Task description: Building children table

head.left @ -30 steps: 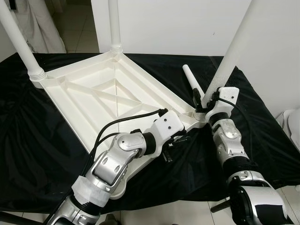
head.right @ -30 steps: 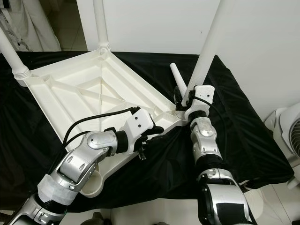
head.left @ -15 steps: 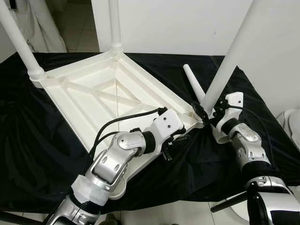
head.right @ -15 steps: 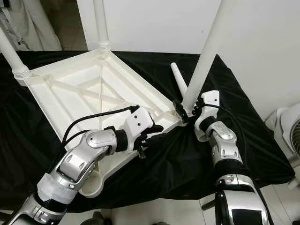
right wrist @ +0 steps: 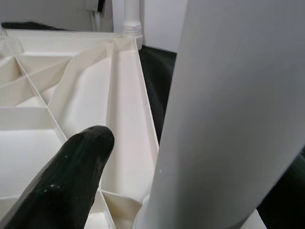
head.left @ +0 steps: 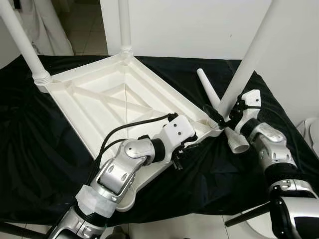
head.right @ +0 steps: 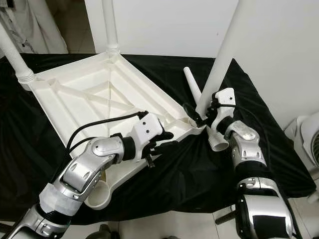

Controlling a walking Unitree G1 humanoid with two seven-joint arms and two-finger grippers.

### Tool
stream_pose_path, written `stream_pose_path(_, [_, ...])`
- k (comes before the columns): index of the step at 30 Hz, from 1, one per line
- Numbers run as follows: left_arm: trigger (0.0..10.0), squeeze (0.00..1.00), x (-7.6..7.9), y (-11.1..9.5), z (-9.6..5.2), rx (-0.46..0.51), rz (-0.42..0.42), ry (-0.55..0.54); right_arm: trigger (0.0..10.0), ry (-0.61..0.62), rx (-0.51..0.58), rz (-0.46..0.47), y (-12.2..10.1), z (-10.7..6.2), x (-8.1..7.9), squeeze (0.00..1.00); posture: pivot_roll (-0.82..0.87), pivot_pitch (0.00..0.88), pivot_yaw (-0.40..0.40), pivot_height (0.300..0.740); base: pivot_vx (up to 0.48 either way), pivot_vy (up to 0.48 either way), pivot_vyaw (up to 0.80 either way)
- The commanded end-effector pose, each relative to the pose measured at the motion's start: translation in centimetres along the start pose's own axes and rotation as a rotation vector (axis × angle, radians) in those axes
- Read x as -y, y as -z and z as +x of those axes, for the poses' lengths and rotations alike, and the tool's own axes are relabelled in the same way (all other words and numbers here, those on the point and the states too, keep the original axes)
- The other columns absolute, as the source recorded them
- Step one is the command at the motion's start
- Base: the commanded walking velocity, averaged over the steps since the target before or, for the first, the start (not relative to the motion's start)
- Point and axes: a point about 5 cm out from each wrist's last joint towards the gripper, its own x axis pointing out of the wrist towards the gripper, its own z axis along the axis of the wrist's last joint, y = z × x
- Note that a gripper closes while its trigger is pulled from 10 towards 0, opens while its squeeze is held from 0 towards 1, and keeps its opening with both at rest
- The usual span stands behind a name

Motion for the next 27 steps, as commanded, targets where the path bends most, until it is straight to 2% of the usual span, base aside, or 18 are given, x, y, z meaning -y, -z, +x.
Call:
stream_pose_path(1, [10.0, 0.0, -0.4, 0.0, 0.1, -0.004, 0.016, -0.033, 10.0, -0.002, -0.032, -0.006, 0.2, -0.2, 0.3, 0.0, 0.08, 0.047, -0.015, 0.74, 0.0, 0.0, 0.0])
stream_pose_path(3, [10.0, 0.0, -0.5, 0.0, 0.0, -0.004, 0.017, -0.034, 7.5, -0.003, -0.046, -0.003, 0.3, -0.1, 0.4, 0.0, 0.08, 0.044, -0.017, 0.74, 0.0, 0.0, 0.0])
stream_pose_path(4, [10.0, 0.0, -0.5, -0.1, 0.0, -0.003, 0.018, -0.036, 4.7, -0.006, -0.056, -0.006, 0.3, -0.1, 0.4, 0.0, 0.08, 0.045, -0.016, 0.74, 0.0, 0.0, 0.0])
stream_pose_path(5, [10.0, 0.0, -0.5, -0.1, 0.0, -0.003, 0.018, -0.036, 4.7, -0.006, -0.056, -0.006, 0.3, -0.1, 0.4, 0.0, 0.08, 0.045, -0.016, 0.74, 0.0, 0.0, 0.0])
stream_pose_path(6, [10.0, 0.0, -0.5, -0.1, 0.0, -0.003, 0.019, -0.037, 2.7, -0.012, -0.066, -0.004, 0.4, -0.1, 0.4, 0.0, 0.08, 0.041, -0.016, 0.74, 0.0, 0.0, 0.0])
stream_pose_path(7, [10.0, 0.0, -0.6, -0.1, 0.0, -0.003, 0.019, -0.038, 2.7, -0.016, -0.073, -0.001, 0.5, -0.1, 0.4, 0.0, 0.08, 0.041, -0.016, 0.74, 0.0, 0.0, 0.0])
stream_pose_path(8, [10.0, 0.0, -0.6, -0.1, 0.0, -0.002, 0.019, -0.04, 0.0, -0.021, -0.074, 0.009, 0.6, -0.2, 0.3, 0.0, 0.08, 0.039, -0.017, 0.74, 0.0, 0.0, 0.0])
stream_pose_path(20, [10.0, 0.0, -0.7, 0.0, -0.1, -0.003, 0.03, -0.04, 0.0, -0.013, -0.075, 0.034, 1.0, -0.3, 0.4, 0.0, 0.08, 0.025, -0.015, 0.74, 0.0, 0.0, 0.0])
stream_pose_path(21, [10.0, 0.0, -0.7, 0.0, -0.1, -0.002, 0.03, -0.039, 3.5, 0.001, -0.083, 0.032, 1.1, -0.3, 0.4, 0.0, 0.07, 0.022, -0.015, 0.74, 0.0, 0.0, 0.0])
stream_pose_path(22, [10.0, 0.0, -0.7, 0.0, -0.1, -0.002, 0.03, -0.039, 3.5, 0.001, -0.083, 0.032, 1.1, -0.3, 0.4, 0.0, 0.07, 0.022, -0.015, 0.74, 0.0, 0.0, 0.0])
stream_pose_path(23, [10.0, 0.0, -0.7, 0.0, -0.1, -0.002, 0.031, -0.038, 10.0, 0.021, -0.09, 0.042, 1.3, -0.3, 0.5, 0.0, 0.07, 0.021, -0.013, 0.74, 0.0, 0.0, 0.0])
stream_pose_path(27, [10.0, 0.0, -0.7, 0.0, 0.0, -0.001, 0.032, -0.036, 10.0, 0.06, -0.105, 0.077, 1.6, -0.3, 0.6, 0.0, 0.07, 0.021, -0.013, 0.74, 0.0, 0.0, 0.0])
